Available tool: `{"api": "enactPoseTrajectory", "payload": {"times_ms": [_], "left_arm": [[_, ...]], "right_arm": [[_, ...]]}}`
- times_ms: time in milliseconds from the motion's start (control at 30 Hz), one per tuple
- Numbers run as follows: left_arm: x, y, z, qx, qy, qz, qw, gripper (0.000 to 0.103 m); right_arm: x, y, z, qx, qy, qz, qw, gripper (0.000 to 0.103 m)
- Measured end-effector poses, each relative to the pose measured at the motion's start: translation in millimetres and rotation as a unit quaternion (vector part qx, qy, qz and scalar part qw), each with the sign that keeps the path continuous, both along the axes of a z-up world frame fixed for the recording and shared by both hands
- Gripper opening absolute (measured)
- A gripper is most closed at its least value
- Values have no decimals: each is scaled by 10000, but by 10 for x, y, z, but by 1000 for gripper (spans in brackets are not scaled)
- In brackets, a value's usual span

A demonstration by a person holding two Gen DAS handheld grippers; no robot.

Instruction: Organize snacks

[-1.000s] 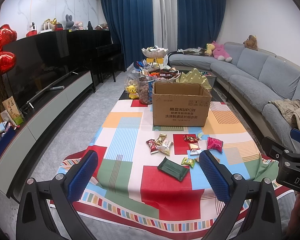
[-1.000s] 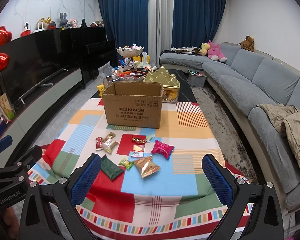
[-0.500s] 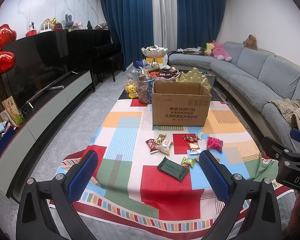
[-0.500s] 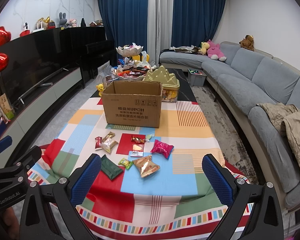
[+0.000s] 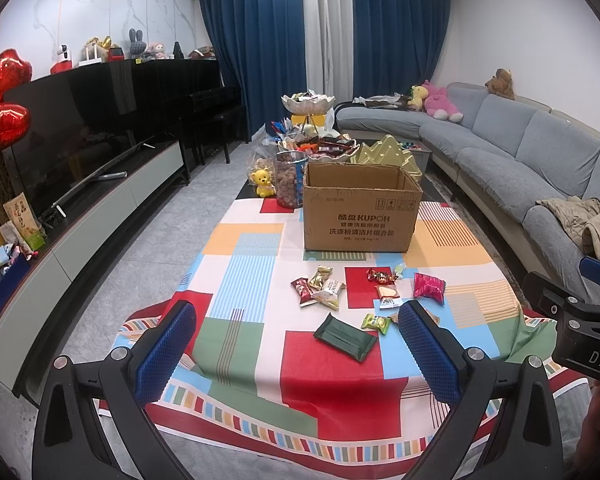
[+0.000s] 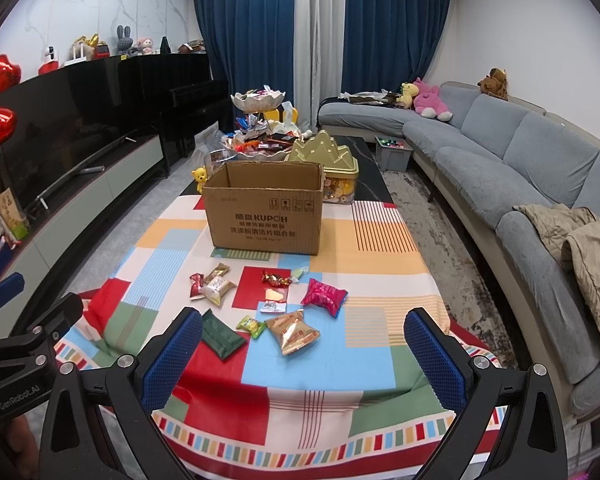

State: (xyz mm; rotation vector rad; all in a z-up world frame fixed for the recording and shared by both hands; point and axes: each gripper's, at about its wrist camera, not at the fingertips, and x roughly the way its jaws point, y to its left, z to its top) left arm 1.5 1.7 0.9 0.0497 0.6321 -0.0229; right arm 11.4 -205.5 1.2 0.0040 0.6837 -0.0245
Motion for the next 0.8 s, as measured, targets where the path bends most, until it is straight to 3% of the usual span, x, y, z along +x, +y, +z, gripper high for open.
{"api": "enactPoseTrajectory", "payload": {"times_ms": [800], "left_arm": [[2,2,22,6,-26,-11,10000,103]], "right_arm": [[-18,-8,37,-11,-55,-13,10000,102]]}}
